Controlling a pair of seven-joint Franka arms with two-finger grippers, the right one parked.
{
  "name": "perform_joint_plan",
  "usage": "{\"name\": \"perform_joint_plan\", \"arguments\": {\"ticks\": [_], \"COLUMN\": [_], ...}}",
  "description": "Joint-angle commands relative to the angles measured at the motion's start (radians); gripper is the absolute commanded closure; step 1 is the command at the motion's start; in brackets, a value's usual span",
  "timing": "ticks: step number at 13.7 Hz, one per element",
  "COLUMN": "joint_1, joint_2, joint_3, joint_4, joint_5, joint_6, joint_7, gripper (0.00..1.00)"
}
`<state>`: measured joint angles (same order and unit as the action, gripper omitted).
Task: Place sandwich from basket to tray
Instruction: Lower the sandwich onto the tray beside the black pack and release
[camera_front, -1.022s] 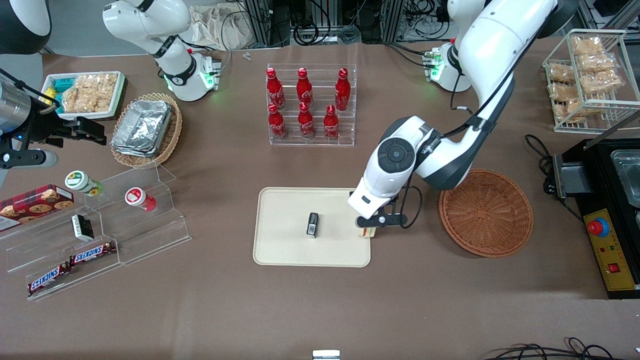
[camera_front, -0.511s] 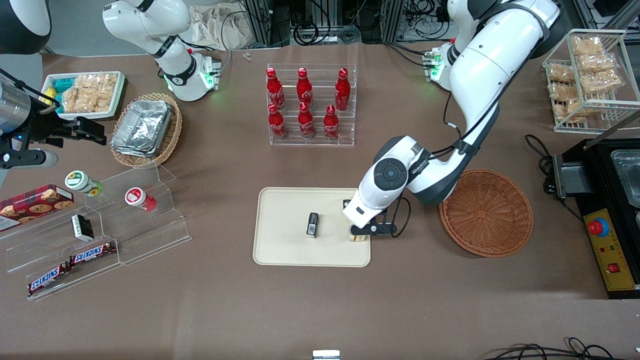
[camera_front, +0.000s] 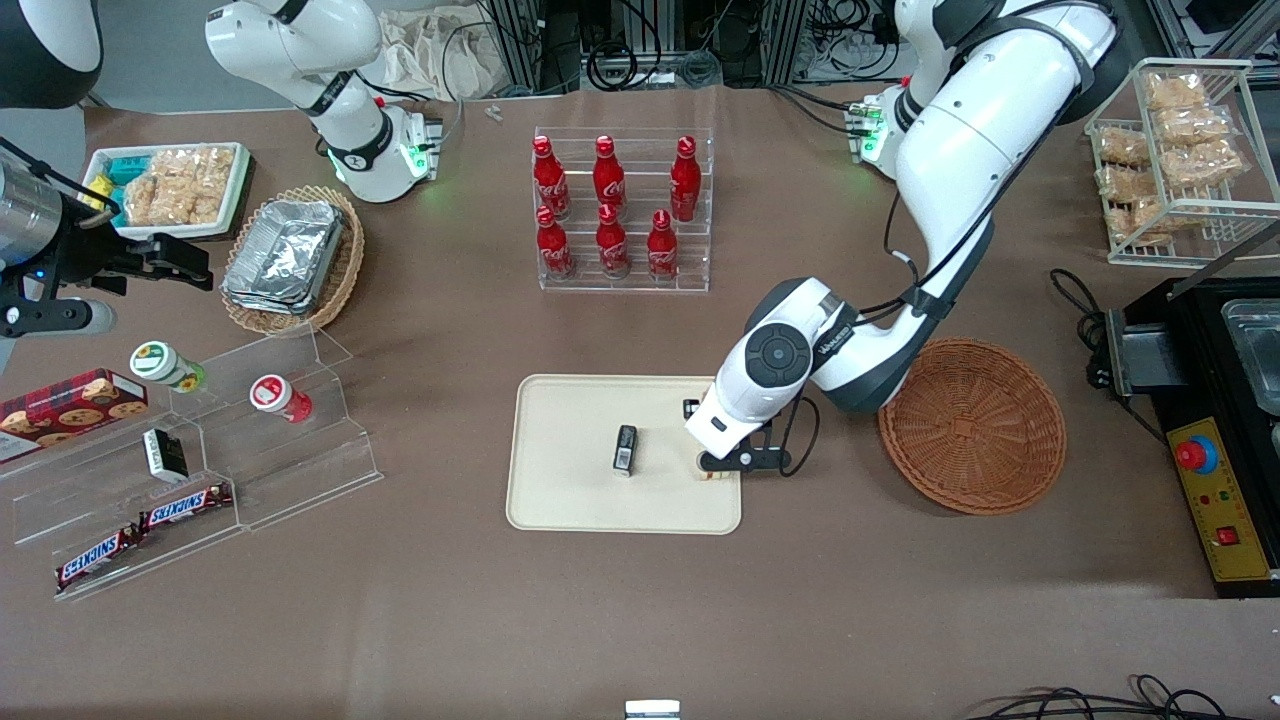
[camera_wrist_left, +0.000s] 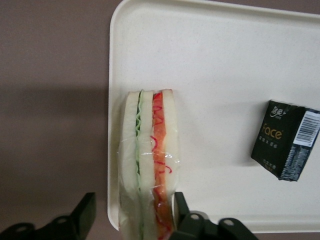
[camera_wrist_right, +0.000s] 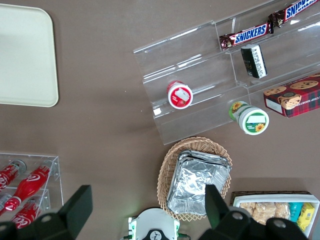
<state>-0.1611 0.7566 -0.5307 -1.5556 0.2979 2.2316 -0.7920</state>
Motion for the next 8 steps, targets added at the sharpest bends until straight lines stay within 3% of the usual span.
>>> {"name": "perform_joint_plan", "arguments": {"ticks": [1, 8], "joint_1": [0.000, 0.104], "joint_2": [-0.014, -0.258], "joint_3": [0.000, 0.001], "joint_4": [0.032, 0.020], "joint_5": [0.012, -0.057], "joint_6": [-0.013, -0.317], "joint_7": [-0.016, -0.013], "gripper": [0.01, 0.01]}}
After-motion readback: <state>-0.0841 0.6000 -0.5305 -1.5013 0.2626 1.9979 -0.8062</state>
